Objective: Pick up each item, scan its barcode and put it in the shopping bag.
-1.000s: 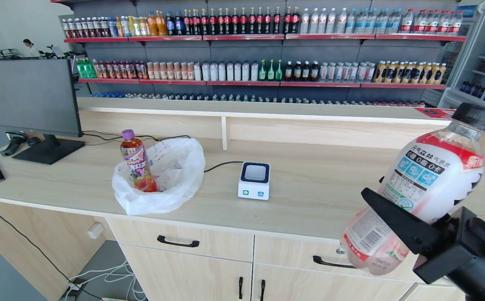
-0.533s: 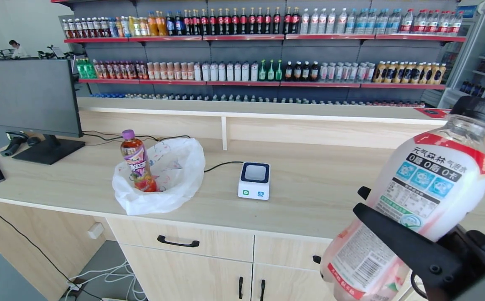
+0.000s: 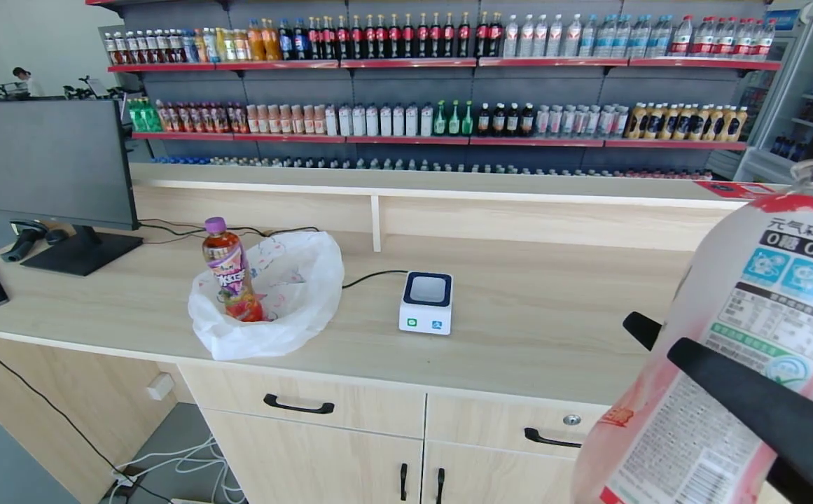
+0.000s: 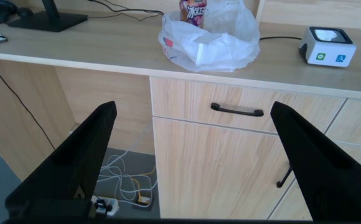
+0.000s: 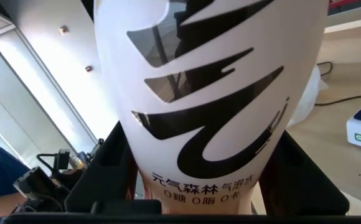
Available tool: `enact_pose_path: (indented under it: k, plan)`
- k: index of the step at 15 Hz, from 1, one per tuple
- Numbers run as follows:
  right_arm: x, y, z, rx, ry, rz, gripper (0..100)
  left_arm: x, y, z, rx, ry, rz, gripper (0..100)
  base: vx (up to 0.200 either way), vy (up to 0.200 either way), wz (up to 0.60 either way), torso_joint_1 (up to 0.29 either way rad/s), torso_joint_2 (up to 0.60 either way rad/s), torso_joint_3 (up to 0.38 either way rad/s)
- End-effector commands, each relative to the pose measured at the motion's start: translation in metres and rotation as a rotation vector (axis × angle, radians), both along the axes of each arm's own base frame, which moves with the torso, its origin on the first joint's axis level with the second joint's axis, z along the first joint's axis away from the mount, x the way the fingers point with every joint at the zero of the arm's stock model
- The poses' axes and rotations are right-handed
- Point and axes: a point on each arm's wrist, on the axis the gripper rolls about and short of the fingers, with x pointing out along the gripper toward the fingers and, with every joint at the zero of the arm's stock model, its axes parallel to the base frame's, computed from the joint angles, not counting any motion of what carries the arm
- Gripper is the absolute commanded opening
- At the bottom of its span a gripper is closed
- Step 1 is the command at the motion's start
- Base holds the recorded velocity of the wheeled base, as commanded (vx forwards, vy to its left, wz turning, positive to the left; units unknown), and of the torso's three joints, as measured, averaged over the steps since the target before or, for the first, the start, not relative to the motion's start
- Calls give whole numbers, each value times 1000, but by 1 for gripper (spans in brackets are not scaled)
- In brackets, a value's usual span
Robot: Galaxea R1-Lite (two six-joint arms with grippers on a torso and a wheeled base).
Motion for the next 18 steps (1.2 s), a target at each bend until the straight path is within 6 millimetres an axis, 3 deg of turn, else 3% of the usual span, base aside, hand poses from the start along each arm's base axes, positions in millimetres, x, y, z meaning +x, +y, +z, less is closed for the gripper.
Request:
enact_pose_path:
  k: [1,11,18]
  plan:
    - [-1,-1,0,15,18,11,0,0,0,0,0,0,0,100,0,0,0,0,0,0]
    - [4,9,30,175,48,141,0,0,0,0,0,0,0,100,0,0,0,0,0,0]
    - [9,19,35,207,77,179,0,0,0,0,0,0,0,100,0,0,0,0,0,0]
